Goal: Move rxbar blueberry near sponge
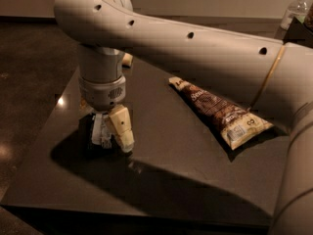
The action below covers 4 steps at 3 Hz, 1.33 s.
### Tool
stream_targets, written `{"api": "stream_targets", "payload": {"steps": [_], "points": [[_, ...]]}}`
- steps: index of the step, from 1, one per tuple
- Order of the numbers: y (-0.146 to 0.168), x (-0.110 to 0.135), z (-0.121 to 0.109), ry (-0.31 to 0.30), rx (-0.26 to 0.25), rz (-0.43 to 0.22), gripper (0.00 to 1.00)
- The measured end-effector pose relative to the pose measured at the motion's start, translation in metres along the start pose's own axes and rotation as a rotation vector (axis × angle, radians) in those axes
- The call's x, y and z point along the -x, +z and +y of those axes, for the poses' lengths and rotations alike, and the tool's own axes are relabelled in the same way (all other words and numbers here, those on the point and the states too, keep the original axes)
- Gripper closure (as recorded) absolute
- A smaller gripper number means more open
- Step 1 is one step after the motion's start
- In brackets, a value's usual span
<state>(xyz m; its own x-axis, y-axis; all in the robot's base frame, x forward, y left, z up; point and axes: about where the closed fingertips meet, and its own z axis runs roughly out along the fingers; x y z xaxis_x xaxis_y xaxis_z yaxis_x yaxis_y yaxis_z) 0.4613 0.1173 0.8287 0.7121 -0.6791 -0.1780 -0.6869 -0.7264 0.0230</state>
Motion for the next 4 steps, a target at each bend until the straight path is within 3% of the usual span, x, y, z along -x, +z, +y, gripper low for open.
{"api": "stream_targets", "payload": {"steps": [2,4], "points": [[0.0004,0.0049,-0.0022,-0.022,0.013,0.003,0.59],[-0.005,0.0057,-0.0022,-0.022,0.012,0.003,1.0]]}}
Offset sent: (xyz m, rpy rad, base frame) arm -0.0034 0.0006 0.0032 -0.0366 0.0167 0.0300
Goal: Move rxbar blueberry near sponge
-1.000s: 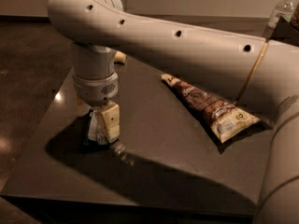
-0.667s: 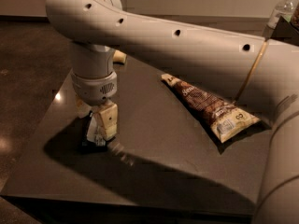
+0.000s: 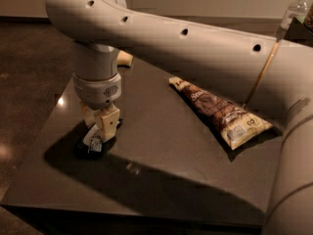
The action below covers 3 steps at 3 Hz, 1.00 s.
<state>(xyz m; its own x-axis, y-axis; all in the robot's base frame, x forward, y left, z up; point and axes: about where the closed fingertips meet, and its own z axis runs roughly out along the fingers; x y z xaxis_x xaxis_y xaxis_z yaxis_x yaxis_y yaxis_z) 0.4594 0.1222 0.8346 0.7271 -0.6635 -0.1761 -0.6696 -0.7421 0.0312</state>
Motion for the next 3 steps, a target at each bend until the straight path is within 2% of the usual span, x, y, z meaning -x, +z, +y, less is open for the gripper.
{"api": "stream_targets", "payload": {"steps": [1,2,3], "points": [[-0.021,-0.019,-0.007,0.096,-0.066,-0.012,1.0],[-0.06,-0.057,-0.021,0.276,-0.18,-0.036,1.0],[-0.091,-0.097,-0.033,0.449,-0.271,-0.061,1.0]]}}
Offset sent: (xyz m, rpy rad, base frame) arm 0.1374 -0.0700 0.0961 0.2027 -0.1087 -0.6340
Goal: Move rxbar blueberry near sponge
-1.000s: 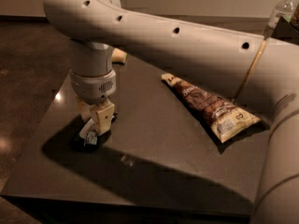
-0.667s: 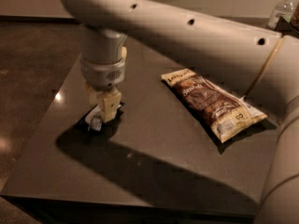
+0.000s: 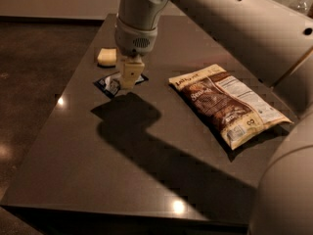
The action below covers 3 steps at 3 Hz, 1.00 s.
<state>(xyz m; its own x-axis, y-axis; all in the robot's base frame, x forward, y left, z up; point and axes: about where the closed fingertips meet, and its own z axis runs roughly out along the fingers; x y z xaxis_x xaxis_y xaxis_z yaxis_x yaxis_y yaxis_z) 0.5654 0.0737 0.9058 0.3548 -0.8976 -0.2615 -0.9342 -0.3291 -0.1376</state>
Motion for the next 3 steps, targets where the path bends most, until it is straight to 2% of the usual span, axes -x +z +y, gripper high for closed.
{"api": "stream_targets", "payload": {"steps": [1,2,3], "points": [[-0.009,-0.02,-0.028,0.111,-0.06,-0.004,1.0],[-0.006,-0.032,-0.051,0.169,-0.109,0.022,1.0],[0.005,-0.042,-0.069,0.202,-0.149,0.059,1.0]]}}
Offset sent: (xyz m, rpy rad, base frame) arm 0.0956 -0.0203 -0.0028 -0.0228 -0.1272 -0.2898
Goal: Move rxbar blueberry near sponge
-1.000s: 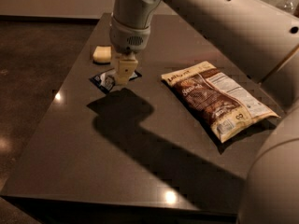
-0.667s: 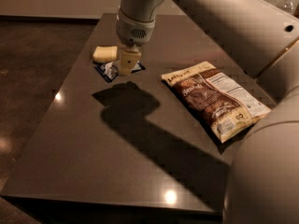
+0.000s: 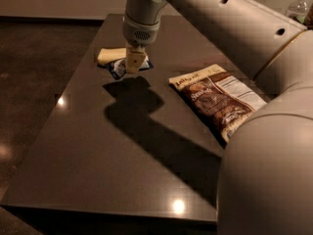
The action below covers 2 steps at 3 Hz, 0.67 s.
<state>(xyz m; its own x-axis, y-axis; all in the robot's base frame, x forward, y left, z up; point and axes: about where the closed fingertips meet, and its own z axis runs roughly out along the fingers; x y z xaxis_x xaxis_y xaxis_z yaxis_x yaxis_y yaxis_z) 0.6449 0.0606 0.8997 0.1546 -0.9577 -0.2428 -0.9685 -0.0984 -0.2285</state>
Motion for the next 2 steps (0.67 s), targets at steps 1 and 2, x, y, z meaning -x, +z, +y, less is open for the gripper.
{"api": "stream_targets", "payload": {"steps": [1,2], "points": [[0.015,-0.004,-0.011,0.016,-0.018,0.021,0.85],[0.029,-0.007,-0.021,0.035,-0.021,0.032,0.62]]}}
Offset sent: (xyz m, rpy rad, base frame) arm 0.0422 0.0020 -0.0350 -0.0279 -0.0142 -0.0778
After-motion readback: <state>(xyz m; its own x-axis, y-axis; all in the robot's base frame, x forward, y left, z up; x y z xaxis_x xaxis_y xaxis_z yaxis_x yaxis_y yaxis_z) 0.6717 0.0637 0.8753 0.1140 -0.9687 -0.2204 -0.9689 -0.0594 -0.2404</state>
